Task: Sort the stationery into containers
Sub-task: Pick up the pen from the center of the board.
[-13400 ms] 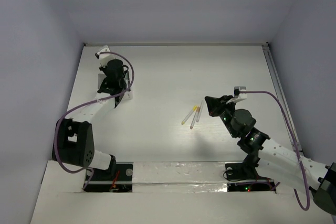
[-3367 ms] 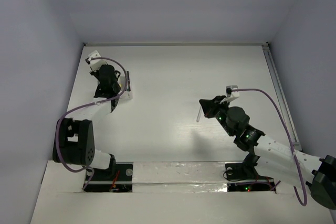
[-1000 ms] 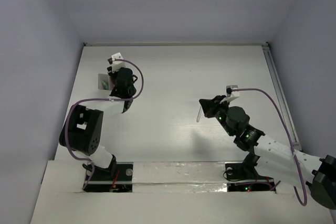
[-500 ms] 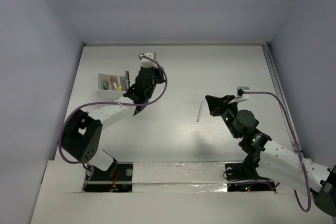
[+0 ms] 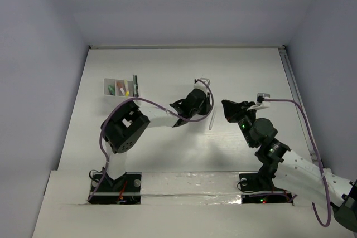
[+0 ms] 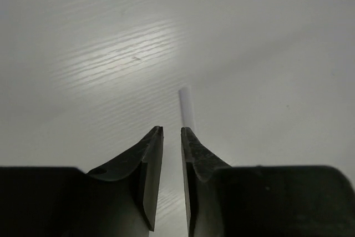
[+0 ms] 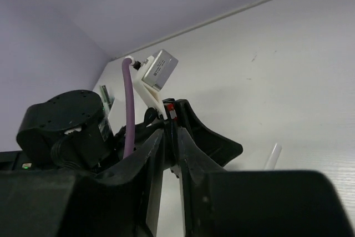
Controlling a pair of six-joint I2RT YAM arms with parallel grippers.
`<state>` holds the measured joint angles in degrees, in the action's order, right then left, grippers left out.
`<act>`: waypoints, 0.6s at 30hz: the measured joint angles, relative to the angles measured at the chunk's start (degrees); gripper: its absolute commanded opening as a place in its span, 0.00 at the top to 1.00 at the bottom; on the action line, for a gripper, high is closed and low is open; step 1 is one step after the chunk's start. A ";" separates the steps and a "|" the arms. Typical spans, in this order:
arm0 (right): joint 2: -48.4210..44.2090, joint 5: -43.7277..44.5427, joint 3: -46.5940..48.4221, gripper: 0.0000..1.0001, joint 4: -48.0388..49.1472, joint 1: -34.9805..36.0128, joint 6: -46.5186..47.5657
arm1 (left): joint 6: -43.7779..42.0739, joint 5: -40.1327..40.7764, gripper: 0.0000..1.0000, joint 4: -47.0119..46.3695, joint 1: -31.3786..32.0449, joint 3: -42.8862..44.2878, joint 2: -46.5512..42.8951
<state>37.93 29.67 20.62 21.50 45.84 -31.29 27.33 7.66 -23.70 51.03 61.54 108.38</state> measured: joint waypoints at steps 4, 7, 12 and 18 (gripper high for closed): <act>-0.02 0.11 -0.09 0.68 0.02 0.00 0.02 | 0.61 -0.11 0.69 0.44 1.75 3.13 1.27; -0.02 0.11 -0.22 0.68 0.02 0.00 0.00 | 0.90 0.07 0.65 0.55 2.25 4.90 2.27; -0.09 0.11 -0.22 0.68 0.02 0.00 0.00 | 1.09 1.53 0.64 2.84 2.95 8.70 5.92; -0.11 0.09 -0.24 0.68 0.02 0.00 0.00 | 1.05 4.20 0.63 7.54 4.55 13.14 11.26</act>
<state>37.82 29.76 20.38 21.52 45.84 -31.29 28.38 11.86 -16.16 55.57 74.67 119.63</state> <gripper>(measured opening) 0.318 0.364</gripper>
